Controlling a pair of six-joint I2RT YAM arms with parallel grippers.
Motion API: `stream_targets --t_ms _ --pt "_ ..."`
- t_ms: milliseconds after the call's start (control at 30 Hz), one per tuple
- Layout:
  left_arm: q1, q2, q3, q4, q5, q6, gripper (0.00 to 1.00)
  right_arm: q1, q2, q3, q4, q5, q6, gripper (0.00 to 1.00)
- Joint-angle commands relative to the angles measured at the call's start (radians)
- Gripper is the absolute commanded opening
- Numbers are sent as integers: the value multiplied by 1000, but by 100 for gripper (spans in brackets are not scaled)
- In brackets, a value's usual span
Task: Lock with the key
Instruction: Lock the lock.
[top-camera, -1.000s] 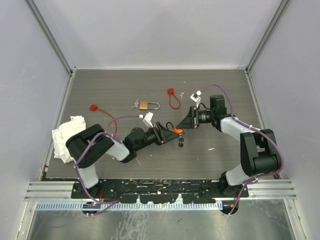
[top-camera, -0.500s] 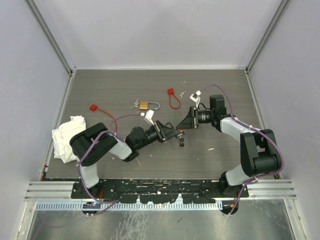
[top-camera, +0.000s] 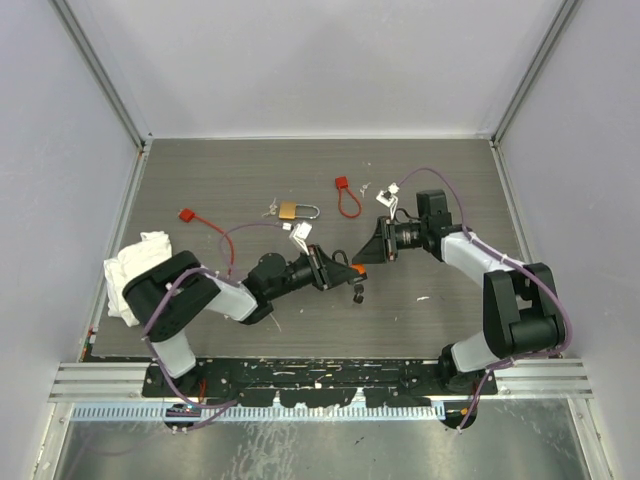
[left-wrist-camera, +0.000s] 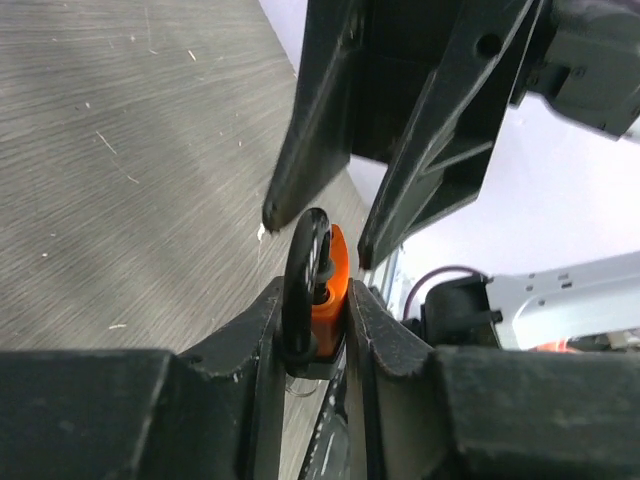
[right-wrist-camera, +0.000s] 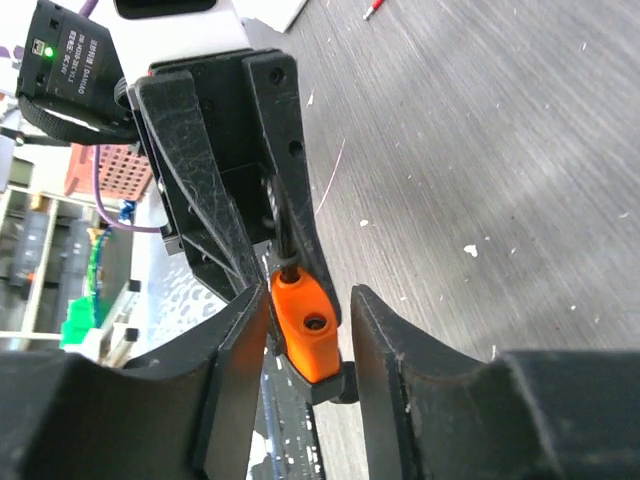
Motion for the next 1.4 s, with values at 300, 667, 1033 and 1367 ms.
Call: stream_targets --t_ms 300,667,1033,1367 --pt "-4 -418 81 -731 295 668 0 -2 -173 188 -573 -9 -837 66" --pt "-2 -374 257 -1090 471 836 0 43 -239 147 -869 -170 -1363 80" --pt "-3 -327 321 -1090 489 807 0 202 -219 84 -482 14 -873 59" --pt "-3 -329 328 -1114 477 815 0 237 -195 90 -459 -18 -815 28"
